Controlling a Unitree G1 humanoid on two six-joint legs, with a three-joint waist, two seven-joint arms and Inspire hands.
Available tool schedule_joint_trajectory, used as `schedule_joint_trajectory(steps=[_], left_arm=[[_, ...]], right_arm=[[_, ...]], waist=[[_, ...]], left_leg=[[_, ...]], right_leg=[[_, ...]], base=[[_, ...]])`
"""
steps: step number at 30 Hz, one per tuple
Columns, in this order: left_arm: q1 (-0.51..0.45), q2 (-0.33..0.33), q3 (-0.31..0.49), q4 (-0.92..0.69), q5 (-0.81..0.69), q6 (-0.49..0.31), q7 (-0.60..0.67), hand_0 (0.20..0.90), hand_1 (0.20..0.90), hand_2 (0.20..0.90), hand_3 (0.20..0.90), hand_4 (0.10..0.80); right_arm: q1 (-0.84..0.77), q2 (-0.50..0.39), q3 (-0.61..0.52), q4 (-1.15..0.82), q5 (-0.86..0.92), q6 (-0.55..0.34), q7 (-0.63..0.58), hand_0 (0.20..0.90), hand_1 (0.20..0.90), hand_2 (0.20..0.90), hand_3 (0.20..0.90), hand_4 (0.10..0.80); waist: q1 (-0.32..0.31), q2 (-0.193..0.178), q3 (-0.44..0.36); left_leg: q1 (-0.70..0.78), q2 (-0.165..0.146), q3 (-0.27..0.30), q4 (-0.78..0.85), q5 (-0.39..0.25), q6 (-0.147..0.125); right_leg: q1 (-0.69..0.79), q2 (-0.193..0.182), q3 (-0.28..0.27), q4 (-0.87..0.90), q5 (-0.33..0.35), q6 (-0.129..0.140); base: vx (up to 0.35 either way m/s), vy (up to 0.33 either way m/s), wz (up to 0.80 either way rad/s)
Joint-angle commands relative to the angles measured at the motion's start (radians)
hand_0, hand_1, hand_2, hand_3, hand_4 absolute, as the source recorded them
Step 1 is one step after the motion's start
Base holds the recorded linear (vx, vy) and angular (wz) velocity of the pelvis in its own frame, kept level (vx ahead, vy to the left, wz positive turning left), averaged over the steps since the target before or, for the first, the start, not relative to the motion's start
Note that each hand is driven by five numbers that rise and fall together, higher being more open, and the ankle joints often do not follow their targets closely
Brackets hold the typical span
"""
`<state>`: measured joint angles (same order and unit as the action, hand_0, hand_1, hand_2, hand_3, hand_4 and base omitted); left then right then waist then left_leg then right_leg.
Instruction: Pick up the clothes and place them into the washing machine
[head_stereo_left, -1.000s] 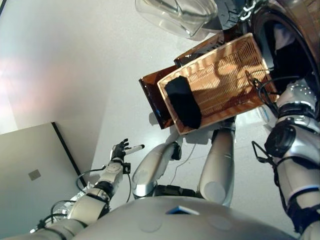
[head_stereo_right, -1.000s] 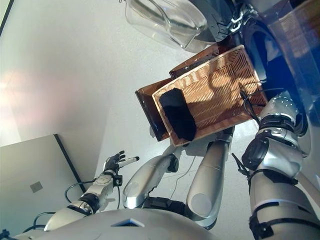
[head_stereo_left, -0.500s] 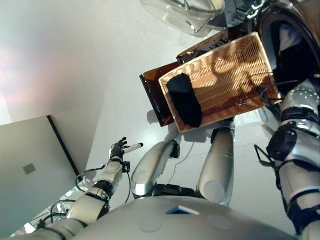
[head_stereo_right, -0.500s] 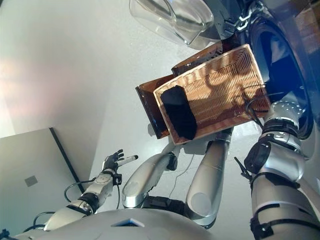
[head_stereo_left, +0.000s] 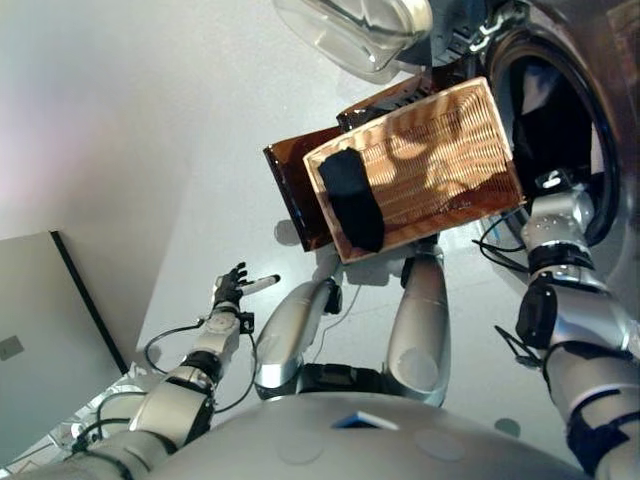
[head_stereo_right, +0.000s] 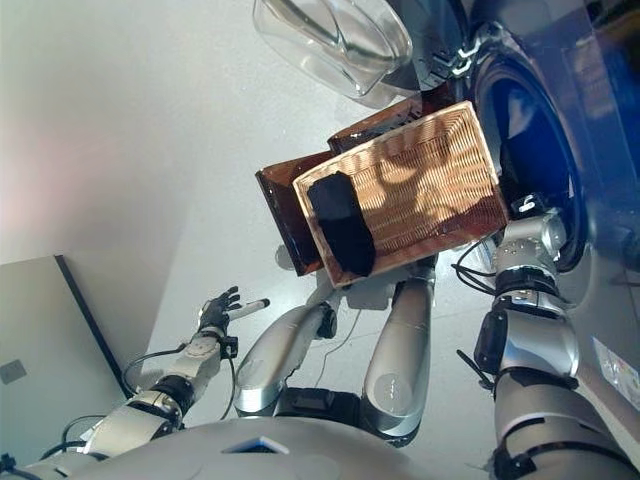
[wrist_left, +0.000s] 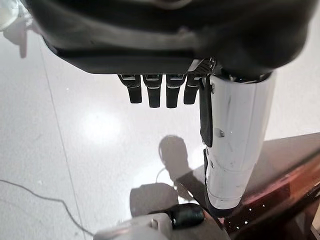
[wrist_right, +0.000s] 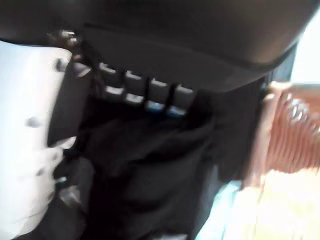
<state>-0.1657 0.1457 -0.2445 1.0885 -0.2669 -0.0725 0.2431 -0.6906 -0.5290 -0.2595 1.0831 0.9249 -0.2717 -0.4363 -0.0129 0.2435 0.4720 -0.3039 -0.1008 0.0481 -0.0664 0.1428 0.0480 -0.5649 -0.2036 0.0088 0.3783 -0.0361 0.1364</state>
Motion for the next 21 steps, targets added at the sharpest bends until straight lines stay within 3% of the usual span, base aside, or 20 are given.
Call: schedule_joint_trajectory(steps=[1, 6, 10, 14, 18, 21], left_arm=[[0.040, 0.073, 0.028, 0.082, 0.024, -0.002, 0.057, 0.900, 0.900, 0.900, 0.900, 0.800], [0.037, 0.074, 0.041, 0.080, 0.032, 0.000, 0.062, 0.900, 0.900, 0.900, 0.900, 0.800], [0.041, 0.083, 0.061, 0.066, 0.036, -0.001, 0.035, 0.900, 0.900, 0.900, 0.900, 0.800], [0.047, 0.092, 0.071, 0.074, 0.039, 0.001, 0.007, 0.900, 0.900, 0.900, 0.900, 0.800], [0.049, 0.098, 0.073, 0.079, 0.048, 0.004, 0.002, 0.900, 0.900, 0.900, 0.900, 0.800], [0.042, 0.101, 0.071, 0.084, 0.057, -0.001, 0.016, 0.900, 0.900, 0.900, 0.900, 0.800]], right_arm=[[0.078, -0.046, 0.066, -0.084, -0.122, -0.032, -0.045, 0.900, 0.900, 0.900, 0.900, 0.800], [0.111, 0.005, 0.114, -0.173, -0.149, -0.037, -0.021, 0.900, 0.900, 0.900, 0.900, 0.800], [0.152, 0.020, 0.192, -0.187, -0.118, 0.001, 0.141, 0.900, 0.900, 0.900, 0.900, 0.800], [0.151, 0.007, 0.254, -0.167, -0.149, 0.044, 0.220, 0.900, 0.900, 0.900, 0.900, 0.800], [0.132, -0.013, 0.287, -0.145, -0.239, 0.057, 0.203, 0.900, 0.900, 0.900, 0.900, 0.800], [0.108, -0.029, 0.297, -0.109, -0.381, 0.063, 0.118, 0.900, 0.900, 0.900, 0.900, 0.800]], waist=[[-0.007, -0.042, -0.089], [-0.011, -0.061, -0.084], [-0.009, -0.074, -0.084], [-0.002, -0.078, -0.085], [0.003, -0.079, -0.088], [0.005, -0.079, -0.083]], left_leg=[[-0.058, 0.016, 0.025, 0.165, -0.109, -0.112], [-0.061, 0.021, 0.028, 0.171, -0.107, -0.110], [-0.062, 0.027, 0.033, 0.170, -0.105, -0.112], [-0.055, 0.032, 0.034, 0.171, -0.106, -0.115], [-0.060, 0.033, 0.034, 0.171, -0.100, -0.116], [-0.059, 0.032, 0.034, 0.174, -0.104, -0.115]], right_leg=[[0.075, 0.021, -0.005, -0.146, 0.097, -0.013], [0.072, 0.028, -0.003, -0.149, 0.104, -0.015], [0.073, 0.033, -0.002, -0.155, 0.106, -0.017], [0.081, 0.034, -0.007, -0.155, 0.100, -0.019], [0.078, 0.034, -0.008, -0.160, 0.106, -0.018], [0.078, 0.035, -0.008, -0.155, 0.102, -0.019]], base=[[0.000, 0.000, 0.00], [-0.003, -0.015, -0.06], [-0.010, -0.022, -0.09], [0.002, -0.008, -0.01], [0.000, 0.000, 0.00], [0.000, 0.000, 0.00]])
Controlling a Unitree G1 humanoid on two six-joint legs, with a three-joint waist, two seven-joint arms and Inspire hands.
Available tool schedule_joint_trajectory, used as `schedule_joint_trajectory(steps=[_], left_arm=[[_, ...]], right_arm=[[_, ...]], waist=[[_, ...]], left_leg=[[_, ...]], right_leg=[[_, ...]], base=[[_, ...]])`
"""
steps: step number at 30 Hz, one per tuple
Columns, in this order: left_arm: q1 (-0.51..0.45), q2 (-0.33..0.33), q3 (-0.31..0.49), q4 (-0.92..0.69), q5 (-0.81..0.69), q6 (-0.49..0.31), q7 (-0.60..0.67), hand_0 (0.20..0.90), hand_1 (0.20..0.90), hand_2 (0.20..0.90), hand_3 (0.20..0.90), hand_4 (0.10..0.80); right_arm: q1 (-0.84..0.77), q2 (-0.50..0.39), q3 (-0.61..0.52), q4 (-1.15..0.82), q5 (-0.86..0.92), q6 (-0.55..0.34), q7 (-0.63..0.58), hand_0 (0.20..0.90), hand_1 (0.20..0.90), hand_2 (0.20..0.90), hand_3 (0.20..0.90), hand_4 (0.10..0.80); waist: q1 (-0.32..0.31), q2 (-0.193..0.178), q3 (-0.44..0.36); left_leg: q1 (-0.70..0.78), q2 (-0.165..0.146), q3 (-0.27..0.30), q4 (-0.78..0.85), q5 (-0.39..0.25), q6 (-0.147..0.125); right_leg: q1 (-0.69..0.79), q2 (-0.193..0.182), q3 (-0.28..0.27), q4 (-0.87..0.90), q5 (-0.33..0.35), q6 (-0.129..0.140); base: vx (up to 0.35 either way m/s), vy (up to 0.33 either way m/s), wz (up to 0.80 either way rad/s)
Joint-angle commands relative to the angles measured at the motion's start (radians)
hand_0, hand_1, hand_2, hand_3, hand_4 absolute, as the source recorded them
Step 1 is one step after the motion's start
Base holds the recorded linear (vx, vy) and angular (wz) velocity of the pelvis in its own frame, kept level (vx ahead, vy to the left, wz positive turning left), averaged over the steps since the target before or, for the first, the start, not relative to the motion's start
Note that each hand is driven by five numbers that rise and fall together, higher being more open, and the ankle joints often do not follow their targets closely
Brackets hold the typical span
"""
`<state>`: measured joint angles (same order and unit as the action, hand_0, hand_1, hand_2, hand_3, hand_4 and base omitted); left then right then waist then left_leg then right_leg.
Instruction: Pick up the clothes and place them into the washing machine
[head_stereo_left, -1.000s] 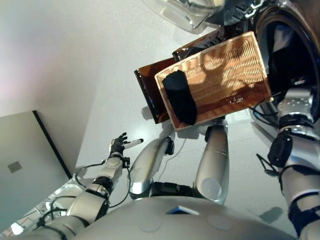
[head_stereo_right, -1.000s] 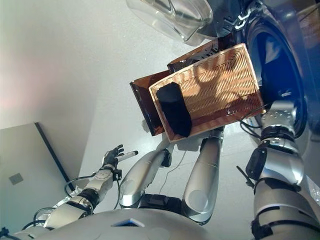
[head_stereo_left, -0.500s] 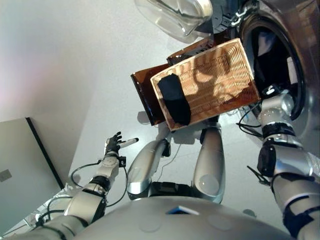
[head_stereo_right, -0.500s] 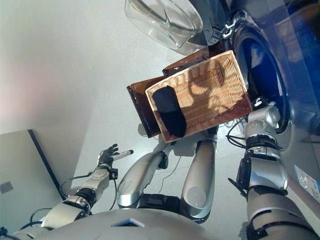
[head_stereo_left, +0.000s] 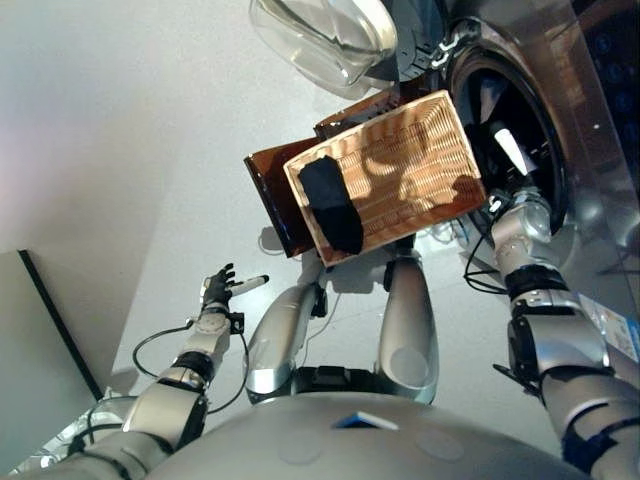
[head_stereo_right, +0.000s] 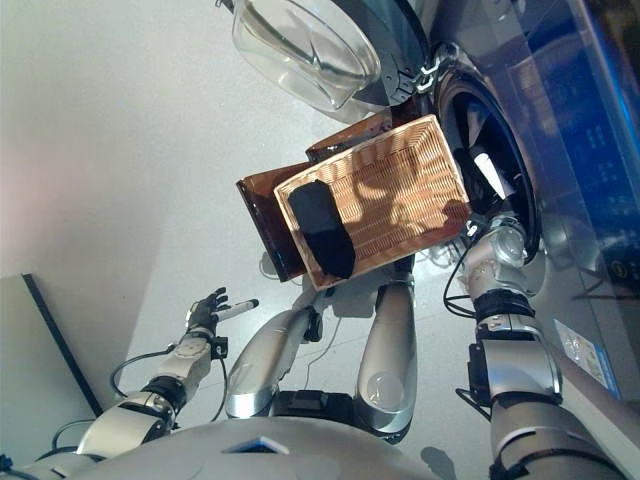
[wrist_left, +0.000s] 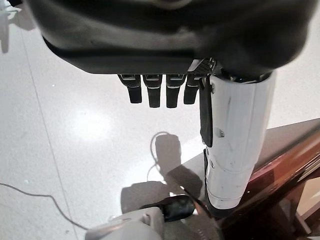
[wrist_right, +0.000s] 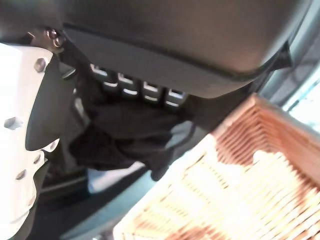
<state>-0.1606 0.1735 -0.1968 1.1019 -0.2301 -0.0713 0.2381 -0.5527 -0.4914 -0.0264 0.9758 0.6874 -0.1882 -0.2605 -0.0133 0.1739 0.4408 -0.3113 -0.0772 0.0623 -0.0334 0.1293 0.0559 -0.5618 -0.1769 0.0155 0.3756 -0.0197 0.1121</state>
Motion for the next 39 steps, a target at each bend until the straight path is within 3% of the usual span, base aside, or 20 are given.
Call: schedule_joint_trajectory(steps=[1, 2, 5, 9, 14, 25, 30, 35, 39], left_arm=[[0.036, 0.073, 0.024, 0.071, 0.021, -0.002, 0.021, 0.900, 0.900, 0.900, 0.900, 0.800], [0.033, 0.074, 0.025, 0.071, 0.029, -0.003, 0.028, 0.900, 0.900, 0.900, 0.900, 0.800], [0.034, 0.074, 0.030, 0.068, 0.035, -0.006, 0.033, 0.900, 0.900, 0.900, 0.900, 0.800], [0.028, 0.073, 0.039, 0.082, 0.047, 0.006, 0.051, 0.900, 0.900, 0.900, 0.900, 0.800], [0.005, 0.068, 0.037, 0.092, 0.058, 0.009, 0.097, 0.900, 0.900, 0.900, 0.900, 0.800], [0.012, 0.088, 0.007, 0.075, 0.053, -0.005, 0.088, 0.900, 0.900, 0.900, 0.900, 0.800], [0.021, 0.083, -0.034, 0.036, 0.035, -0.014, 0.068, 0.900, 0.900, 0.900, 0.900, 0.800], [0.022, 0.057, -0.039, 0.018, 0.026, -0.015, 0.065, 0.900, 0.900, 0.900, 0.900, 0.800], [0.009, 0.045, -0.034, 0.024, 0.032, -0.011, 0.076, 0.900, 0.900, 0.900, 0.900, 0.800]], right_arm=[[-0.031, -0.067, 0.064, -0.001, -0.144, -0.020, -0.058, 0.900, 0.900, 0.900, 0.900, 0.800], [-0.030, -0.074, 0.095, -0.022, -0.230, -0.006, -0.078, 0.900, 0.900, 0.900, 0.900, 0.800], [-0.010, -0.074, 0.119, -0.056, -0.271, 0.004, -0.064, 0.900, 0.900, 0.900, 0.900, 0.800], [0.012, -0.069, 0.130, -0.016, -0.421, 0.070, -0.144, 0.900, 0.900, 0.900, 0.900, 0.800], [-0.046, -0.056, 0.189, 0.125, -0.676, 0.211, -0.251, 0.900, 0.900, 0.900, 0.900, 0.800], [-0.244, -0.149, 0.298, 0.347, -0.806, 0.288, -0.241, 0.900, 0.900, 0.900, 0.900, 0.800], [-0.375, -0.229, 0.417, 0.468, -0.978, 0.365, -0.205, 0.900, 0.900, 0.900, 0.900, 0.800], [-0.345, -0.219, 0.389, 0.389, -0.968, 0.343, -0.275, 0.900, 0.900, 0.900, 0.900, 0.800], [-0.291, -0.184, 0.414, 0.357, -1.054, 0.379, -0.294, 0.900, 0.900, 0.900, 0.900, 0.800]], waist=[[0.006, -0.010, -0.053], [0.003, -0.010, -0.048], [0.001, -0.014, -0.047], [-0.006, -0.023, -0.041], [-0.004, -0.007, -0.038], [0.019, 0.030, -0.037], [0.029, 0.062, -0.026], [0.025, 0.066, -0.030], [0.021, 0.060, -0.042]], left_leg=[[-0.055, 0.009, 0.020, 0.139, -0.087, -0.123], [-0.053, 0.009, 0.022, 0.141, -0.090, -0.122], [-0.058, 0.009, 0.024, 0.141, -0.086, -0.121], [-0.060, 0.011, 0.024, 0.143, -0.088, -0.119], [-0.067, 0.008, 0.023, 0.150, -0.093, -0.117], [-0.089, 0.000, 0.022, 0.135, -0.070, -0.124], [-0.094, -0.011, 0.023, 0.106, -0.050, -0.130], [-0.083, -0.010, 0.023, 0.079, -0.035, -0.130], [-0.074, -0.009, 0.022, 0.074, -0.040, -0.129]], right_leg=[[0.072, 0.008, -0.014, -0.156, 0.090, 0.006], [0.071, 0.010, -0.014, -0.150, 0.088, 0.006], [0.067, 0.012, -0.012, -0.154, 0.093, 0.006], [0.061, 0.017, -0.006, -0.150, 0.094, 0.005], [0.052, 0.014, -0.010, -0.143, 0.093, 0.003], [0.026, 0.007, -0.011, -0.148, 0.109, 0.006], [0.010, 0.000, -0.008, -0.148, 0.116, 0.008], [0.015, 0.004, -0.004, -0.162, 0.122, 0.011], [0.021, 0.006, -0.004, -0.167, 0.121, 0.012]], base=[[0.000, 0.000, 0.00], [0.000, 0.000, 0.00], [0.000, 0.000, 0.00], [0.000, -0.009, -0.02], [0.000, 0.000, 0.00], [-0.005, 0.005, 0.02], [-0.004, 0.022, 0.01], [0.034, 0.011, 0.03], [0.015, -0.001, -0.01]])
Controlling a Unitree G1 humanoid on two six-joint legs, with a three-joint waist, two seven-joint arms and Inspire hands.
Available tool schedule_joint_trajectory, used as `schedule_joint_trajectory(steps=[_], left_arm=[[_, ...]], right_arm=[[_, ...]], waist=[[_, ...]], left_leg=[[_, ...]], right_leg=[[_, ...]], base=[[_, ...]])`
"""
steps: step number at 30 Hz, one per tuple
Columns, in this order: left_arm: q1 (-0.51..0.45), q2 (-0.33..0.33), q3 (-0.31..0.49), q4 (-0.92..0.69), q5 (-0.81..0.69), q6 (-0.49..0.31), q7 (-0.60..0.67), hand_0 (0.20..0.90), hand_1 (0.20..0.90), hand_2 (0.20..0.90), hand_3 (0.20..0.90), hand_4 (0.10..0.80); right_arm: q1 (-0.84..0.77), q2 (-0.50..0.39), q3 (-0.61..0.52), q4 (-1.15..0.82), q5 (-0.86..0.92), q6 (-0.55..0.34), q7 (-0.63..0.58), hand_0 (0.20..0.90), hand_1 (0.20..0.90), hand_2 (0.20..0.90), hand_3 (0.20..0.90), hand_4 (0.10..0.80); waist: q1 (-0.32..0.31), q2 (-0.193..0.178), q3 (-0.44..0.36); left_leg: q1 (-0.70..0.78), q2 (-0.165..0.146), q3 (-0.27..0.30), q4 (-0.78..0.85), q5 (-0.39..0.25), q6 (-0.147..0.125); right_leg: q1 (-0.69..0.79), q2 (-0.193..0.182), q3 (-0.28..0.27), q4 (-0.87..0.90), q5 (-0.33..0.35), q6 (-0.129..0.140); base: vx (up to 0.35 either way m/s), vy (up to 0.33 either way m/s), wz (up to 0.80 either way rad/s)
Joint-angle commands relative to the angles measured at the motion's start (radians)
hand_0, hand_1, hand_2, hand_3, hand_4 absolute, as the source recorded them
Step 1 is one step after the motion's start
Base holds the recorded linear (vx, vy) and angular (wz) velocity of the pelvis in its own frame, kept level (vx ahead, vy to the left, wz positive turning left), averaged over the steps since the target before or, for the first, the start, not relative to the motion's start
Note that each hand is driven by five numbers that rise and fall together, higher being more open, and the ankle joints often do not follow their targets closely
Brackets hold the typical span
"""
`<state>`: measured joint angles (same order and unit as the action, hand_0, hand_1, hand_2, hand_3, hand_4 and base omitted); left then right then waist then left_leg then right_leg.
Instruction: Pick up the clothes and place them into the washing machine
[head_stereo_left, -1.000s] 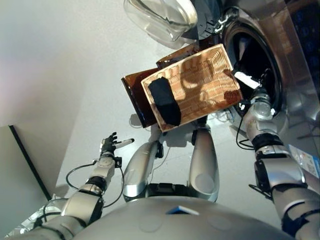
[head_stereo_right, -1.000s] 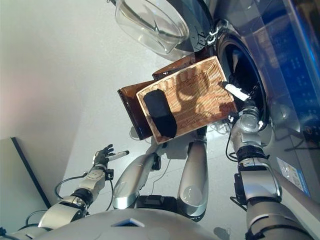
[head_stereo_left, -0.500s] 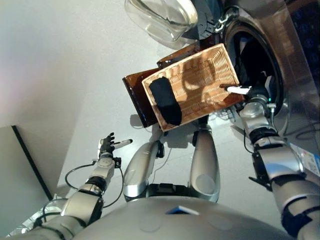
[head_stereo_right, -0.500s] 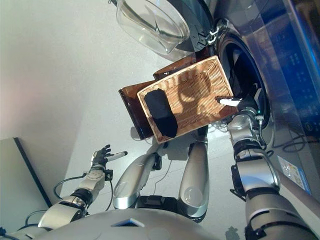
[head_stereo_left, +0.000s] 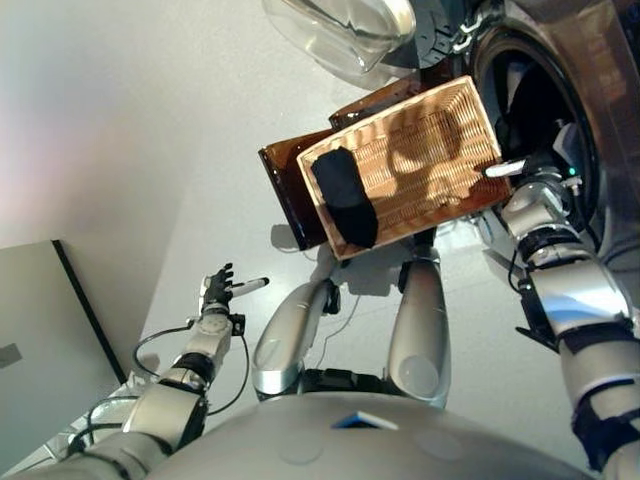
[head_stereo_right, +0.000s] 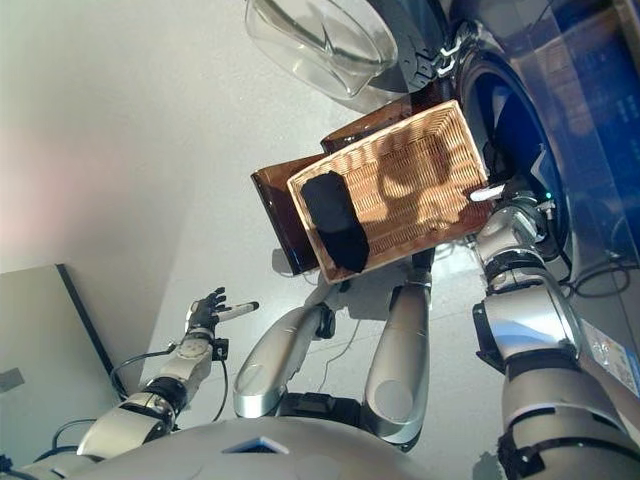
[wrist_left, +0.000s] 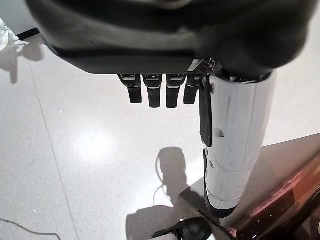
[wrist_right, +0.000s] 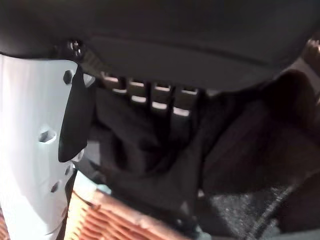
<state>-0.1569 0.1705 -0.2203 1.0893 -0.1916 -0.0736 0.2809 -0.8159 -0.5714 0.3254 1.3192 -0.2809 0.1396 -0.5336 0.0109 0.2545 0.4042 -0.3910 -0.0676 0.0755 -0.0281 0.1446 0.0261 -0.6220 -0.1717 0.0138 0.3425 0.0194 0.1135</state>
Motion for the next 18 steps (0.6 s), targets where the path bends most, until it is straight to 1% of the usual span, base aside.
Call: schedule_joint_trajectory(steps=[1, 2, 4, 5, 7, 8, 9, 13, 18], left_arm=[[0.004, 0.047, -0.021, 0.038, -0.003, -0.007, 0.032, 0.900, 0.900, 0.900, 0.900, 0.800], [0.003, 0.047, -0.020, 0.039, -0.003, -0.007, 0.032, 0.900, 0.900, 0.900, 0.900, 0.800], [-0.003, 0.044, -0.042, 0.036, -0.001, -0.008, 0.022, 0.900, 0.900, 0.900, 0.900, 0.800], [-0.003, 0.044, -0.042, 0.036, -0.001, -0.008, 0.022, 0.900, 0.900, 0.900, 0.900, 0.800], [-0.008, 0.040, -0.056, 0.032, -0.004, -0.010, 0.013, 0.900, 0.900, 0.900, 0.900, 0.800], [-0.009, 0.041, -0.062, 0.026, -0.009, -0.011, 0.004, 0.900, 0.900, 0.900, 0.900, 0.800], [-0.009, 0.041, -0.062, 0.026, -0.009, -0.011, 0.004, 0.900, 0.900, 0.900, 0.900, 0.800], [-0.003, 0.045, -0.061, 0.023, -0.026, -0.012, -0.011, 0.900, 0.900, 0.900, 0.900, 0.800], [0.000, 0.057, -0.047, 0.030, -0.036, -0.007, -0.014, 0.900, 0.900, 0.900, 0.900, 0.800]], right_arm=[[-0.035, -0.102, 0.108, 0.066, -0.170, 0.095, 0.020, 0.900, 0.900, 0.900, 0.900, 0.800], [-0.035, -0.102, 0.108, 0.066, -0.170, 0.095, 0.020, 0.900, 0.900, 0.900, 0.900, 0.800], [-0.050, -0.107, 0.182, 0.125, -0.299, 0.136, 0.068, 0.900, 0.900, 0.900, 0.900, 0.800], [-0.050, -0.107, 0.182, 0.125, -0.299, 0.136, 0.068, 0.900, 0.900, 0.900, 0.900, 0.800], [-0.054, -0.116, 0.231, 0.153, -0.384, 0.153, 0.115, 0.900, 0.900, 0.900, 0.900, 0.800], [-0.070, -0.133, 0.273, 0.173, -0.443, 0.160, 0.155, 0.900, 0.900, 0.900, 0.900, 0.800], [-0.070, -0.133, 0.273, 0.173, -0.443, 0.160, 0.155, 0.900, 0.900, 0.900, 0.900, 0.800], [-0.099, -0.164, 0.341, 0.183, -0.521, 0.163, 0.215, 0.900, 0.900, 0.900, 0.900, 0.800], [-0.174, -0.217, 0.422, 0.150, -0.576, 0.168, 0.248, 0.900, 0.900, 0.900, 0.900, 0.800]], waist=[[-0.001, -0.019, -0.011], [0.000, -0.019, -0.013], [0.003, -0.007, -0.015], [0.005, -0.007, -0.017], [0.005, 0.004, -0.012], [0.009, 0.016, -0.011], [0.011, 0.015, -0.013], [0.014, 0.029, -0.008], [0.009, 0.025, -0.004]], left_leg=[[0.011, -0.020, 0.005, 0.070, -0.062, -0.097], [0.008, -0.020, 0.005, 0.070, -0.060, -0.097], [0.005, -0.027, 0.002, 0.079, -0.067, -0.094], [0.002, -0.027, 0.003, 0.079, -0.066, -0.094], [0.000, -0.033, 0.003, 0.084, -0.069, -0.093], [-0.004, -0.035, 0.006, 0.085, -0.068, -0.094], [-0.007, -0.035, 0.007, 0.084, -0.067, -0.094], [-0.008, -0.037, 0.010, 0.079, -0.060, -0.097], [-0.019, -0.036, 0.017, 0.069, -0.047, -0.104]], right_leg=[[0.088, -0.003, -0.005, -0.132, 0.077, 0.010], [0.086, -0.003, -0.004, -0.135, 0.081, 0.010], [0.082, -0.011, -0.002, -0.125, 0.078, 0.011], [0.080, -0.010, -0.001, -0.127, 0.081, 0.011], [0.075, -0.015, 0.002, -0.120, 0.078, 0.012], [0.067, -0.019, 0.005, -0.117, 0.079, 0.011], [0.064, -0.018, 0.006, -0.120, 0.082, 0.012], [0.057, -0.021, 0.008, -0.110, 0.077, 0.010], [0.038, -0.013, 0.016, -0.110, 0.084, 0.007]], base=[[0.000, 0.000, 0.00], [0.000, 0.000, 0.00], [0.000, 0.000, 0.00], [-0.016, 0.032, 0.01], [-0.011, 0.023, 0.00], [-0.018, 0.032, -0.01], [0.000, 0.000, 0.00], [0.000, 0.000, 0.00], [-0.006, -0.001, 0.01]])
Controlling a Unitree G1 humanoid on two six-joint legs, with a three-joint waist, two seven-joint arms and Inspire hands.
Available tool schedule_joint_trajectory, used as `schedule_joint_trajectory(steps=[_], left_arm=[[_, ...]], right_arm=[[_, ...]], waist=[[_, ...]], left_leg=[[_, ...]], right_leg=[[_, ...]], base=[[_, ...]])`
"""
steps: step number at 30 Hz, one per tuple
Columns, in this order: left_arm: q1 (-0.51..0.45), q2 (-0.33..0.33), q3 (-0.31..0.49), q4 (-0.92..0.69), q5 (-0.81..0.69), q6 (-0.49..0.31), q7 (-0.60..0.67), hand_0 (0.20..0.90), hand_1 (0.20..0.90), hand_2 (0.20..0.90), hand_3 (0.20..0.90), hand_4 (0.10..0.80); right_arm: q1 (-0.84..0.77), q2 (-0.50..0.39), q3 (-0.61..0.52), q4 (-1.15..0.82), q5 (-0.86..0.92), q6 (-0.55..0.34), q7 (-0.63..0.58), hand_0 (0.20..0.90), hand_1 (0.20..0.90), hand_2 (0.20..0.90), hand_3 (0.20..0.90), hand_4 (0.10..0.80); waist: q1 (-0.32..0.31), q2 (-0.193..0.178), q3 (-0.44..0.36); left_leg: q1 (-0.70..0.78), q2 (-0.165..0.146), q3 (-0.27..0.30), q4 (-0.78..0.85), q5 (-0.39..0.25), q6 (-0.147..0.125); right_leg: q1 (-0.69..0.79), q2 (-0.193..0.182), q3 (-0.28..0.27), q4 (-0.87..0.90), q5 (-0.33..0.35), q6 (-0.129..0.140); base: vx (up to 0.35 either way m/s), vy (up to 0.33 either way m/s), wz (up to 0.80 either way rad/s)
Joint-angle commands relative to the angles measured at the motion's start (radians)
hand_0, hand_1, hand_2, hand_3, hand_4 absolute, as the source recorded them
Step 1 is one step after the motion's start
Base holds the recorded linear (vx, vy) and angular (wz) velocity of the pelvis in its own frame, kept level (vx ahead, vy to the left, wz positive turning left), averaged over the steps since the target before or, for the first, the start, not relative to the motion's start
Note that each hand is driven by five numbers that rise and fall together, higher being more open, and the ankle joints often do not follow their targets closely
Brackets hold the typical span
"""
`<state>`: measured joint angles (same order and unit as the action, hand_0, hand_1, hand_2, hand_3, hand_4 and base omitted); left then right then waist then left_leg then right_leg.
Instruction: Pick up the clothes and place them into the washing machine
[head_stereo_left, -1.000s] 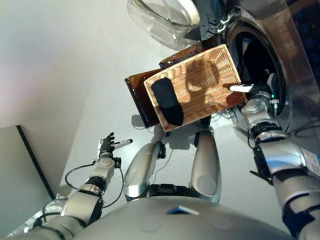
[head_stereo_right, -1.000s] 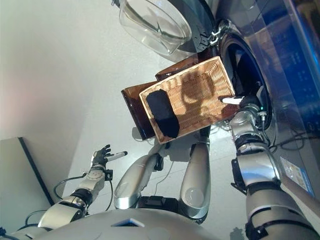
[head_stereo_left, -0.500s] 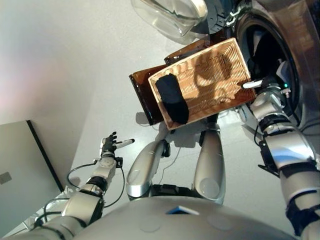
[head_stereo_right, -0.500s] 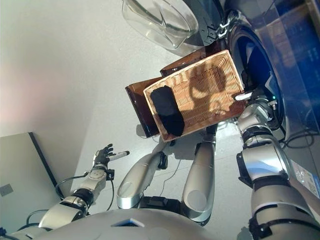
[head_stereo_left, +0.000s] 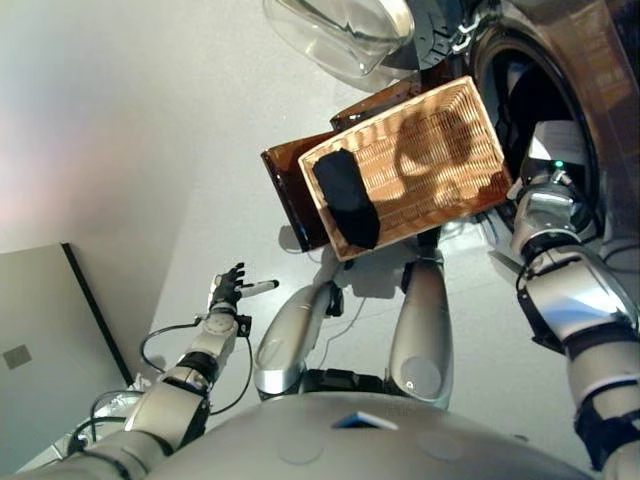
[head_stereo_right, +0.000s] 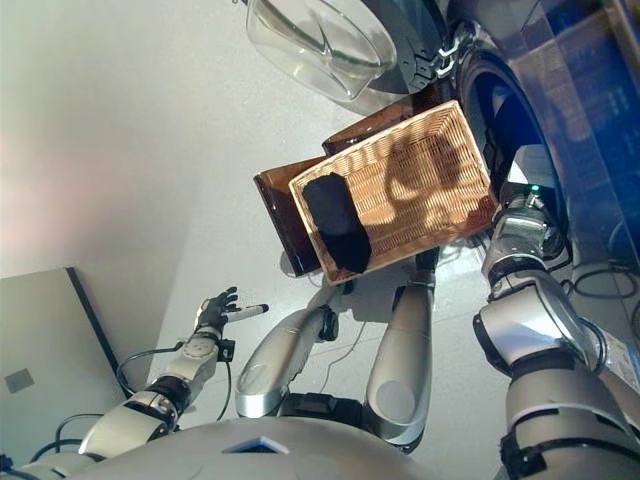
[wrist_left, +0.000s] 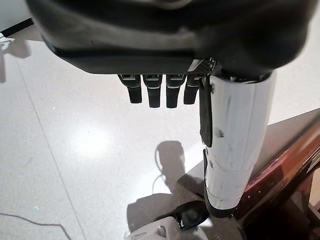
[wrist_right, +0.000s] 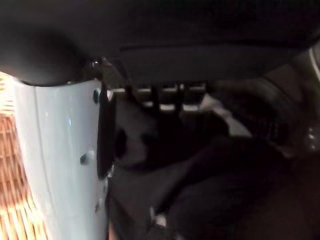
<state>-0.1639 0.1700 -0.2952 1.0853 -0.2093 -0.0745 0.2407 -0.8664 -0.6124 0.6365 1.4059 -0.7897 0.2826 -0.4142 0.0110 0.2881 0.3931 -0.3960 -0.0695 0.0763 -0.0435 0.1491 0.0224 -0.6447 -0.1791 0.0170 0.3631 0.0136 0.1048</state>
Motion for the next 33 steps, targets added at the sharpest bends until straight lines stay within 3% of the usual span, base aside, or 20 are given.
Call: schedule_joint_trajectory(steps=[1, 6, 7, 15, 19, 20, 22, 23, 24, 27, 33], left_arm=[[0.007, 0.060, 0.039, 0.036, -0.024, -0.004, 0.029, 0.900, 0.900, 0.900, 0.900, 0.800], [0.000, 0.060, 0.052, 0.033, -0.035, -0.007, 0.036, 0.900, 0.900, 0.900, 0.900, 0.800], [-0.005, 0.058, 0.055, 0.022, -0.047, -0.012, 0.039, 0.900, 0.900, 0.900, 0.900, 0.800], [-0.003, 0.036, 0.064, 0.015, -0.060, -0.012, 0.049, 0.900, 0.900, 0.900, 0.900, 0.800], [-0.005, 0.037, 0.057, 0.020, -0.056, -0.011, 0.056, 0.900, 0.900, 0.900, 0.900, 0.800], [-0.005, 0.037, 0.052, 0.021, -0.056, -0.013, 0.059, 0.900, 0.900, 0.900, 0.900, 0.800], [-0.006, 0.041, 0.041, 0.019, -0.059, -0.010, 0.060, 0.900, 0.900, 0.900, 0.900, 0.800], [-0.007, 0.041, 0.041, 0.019, -0.059, -0.010, 0.060, 0.900, 0.900, 0.900, 0.900, 0.800], [-0.016, 0.045, 0.048, 0.035, -0.058, -0.007, 0.054, 0.900, 0.900, 0.900, 0.900, 0.800], [-0.019, 0.054, 0.057, 0.044, -0.051, -0.003, 0.052, 0.900, 0.900, 0.900, 0.900, 0.800], [-0.021, 0.074, 0.077, 0.086, -0.034, 0.009, 0.053, 0.900, 0.900, 0.900, 0.900, 0.800]], right_arm=[[-0.149, -0.198, 0.135, 0.036, -0.080, 0.029, 0.128, 0.900, 0.900, 0.900, 0.900, 0.800], [-0.199, -0.235, 0.167, -0.016, -0.094, 0.040, 0.127, 0.900, 0.900, 0.900, 0.900, 0.800], [-0.219, -0.252, 0.177, -0.047, -0.098, 0.044, 0.128, 0.200, 0.200, 0.200, 0.200, 0.300], [-0.161, -0.242, 0.120, -0.124, -0.086, 0.065, 0.119, 0.200, 0.200, 0.200, 0.200, 0.300], [-0.176, -0.224, 0.076, -0.062, -0.001, 0.062, 0.096, 0.200, 0.200, 0.200, 0.200, 0.300], [-0.182, -0.217, 0.040, -0.029, 0.063, 0.058, 0.077, 0.200, 0.200, 0.200, 0.200, 0.300], [-0.208, -0.172, -0.152, 0.043, 0.392, 0.005, 0.004, 0.200, 0.200, 0.200, 0.200, 0.300], [-0.208, -0.172, -0.152, 0.043, 0.392, 0.005, 0.004, 0.200, 0.200, 0.200, 0.200, 0.300], [-0.206, -0.147, -0.256, 0.052, 0.569, -0.049, -0.025, 0.200, 0.200, 0.200, 0.200, 0.300], [-0.194, -0.140, -0.339, 0.052, 0.722, -0.093, -0.043, 0.200, 0.200, 0.200, 0.200, 0.300], [-0.144, -0.093, -0.657, 0.005, 1.504, -0.334, -0.065, 0.200, 0.200, 0.200, 0.200, 0.300]], waist=[[0.002, -0.012, 0.014], [-0.011, -0.014, 0.029], [-0.017, -0.014, 0.034], [-0.032, -0.023, 0.050], [-0.023, -0.017, 0.046], [-0.019, -0.014, 0.044], [-0.014, -0.001, 0.041], [-0.012, -0.001, 0.039], [-0.015, 0.003, 0.039], [-0.014, 0.005, 0.036], [-0.007, 0.018, 0.027]], left_leg=[[-0.019, -0.034, 0.018, 0.077, -0.047, -0.103], [-0.030, -0.035, 0.025, 0.039, -0.024, -0.113], [-0.035, -0.033, 0.030, 0.015, -0.009, -0.118], [-0.028, -0.025, 0.021, -0.015, 0.012, -0.121], [-0.028, -0.026, 0.020, -0.014, 0.011, -0.121], [-0.027, -0.027, 0.019, -0.014, 0.010, -0.120], [-0.019, -0.027, 0.020, -0.017, 0.010, -0.116], [-0.022, -0.027, 0.021, -0.017, 0.011, -0.116], [-0.014, -0.028, 0.021, -0.018, 0.008, -0.115], [-0.014, -0.028, 0.021, -0.018, 0.008, -0.114], [-0.004, -0.030, 0.017, -0.024, 0.003, -0.109]], right_leg=[[0.055, -0.003, 0.016, -0.132, 0.092, 0.016], [0.031, -0.002, 0.021, -0.149, 0.108, 0.020], [0.020, -0.001, 0.017, -0.159, 0.114, 0.021], [0.022, 0.010, 0.003, -0.159, 0.108, 0.015], [0.021, 0.007, 0.003, -0.156, 0.109, 0.017], [0.021, 0.006, 0.004, -0.155, 0.109, 0.017], [0.023, 0.004, 0.005, -0.150, 0.107, 0.018], [0.021, 0.005, 0.006, -0.153, 0.111, 0.018], [0.025, 0.004, 0.005, -0.148, 0.103, 0.019], [0.023, 0.003, 0.005, -0.149, 0.104, 0.019], [0.023, -0.001, 0.006, -0.142, 0.084, 0.018]], base=[[-0.039, -0.007, 0.05], [-0.042, 0.000, 0.02], [-0.045, -0.003, 0.01], [-0.005, -0.017, -0.01], [-0.003, 0.001, -0.02], [0.000, 0.000, 0.00], [0.007, 0.020, 0.08], [0.018, 0.016, 0.12], [0.009, 0.011, 0.12], [0.018, 0.007, 0.10], [0.019, 0.000, 0.00]])
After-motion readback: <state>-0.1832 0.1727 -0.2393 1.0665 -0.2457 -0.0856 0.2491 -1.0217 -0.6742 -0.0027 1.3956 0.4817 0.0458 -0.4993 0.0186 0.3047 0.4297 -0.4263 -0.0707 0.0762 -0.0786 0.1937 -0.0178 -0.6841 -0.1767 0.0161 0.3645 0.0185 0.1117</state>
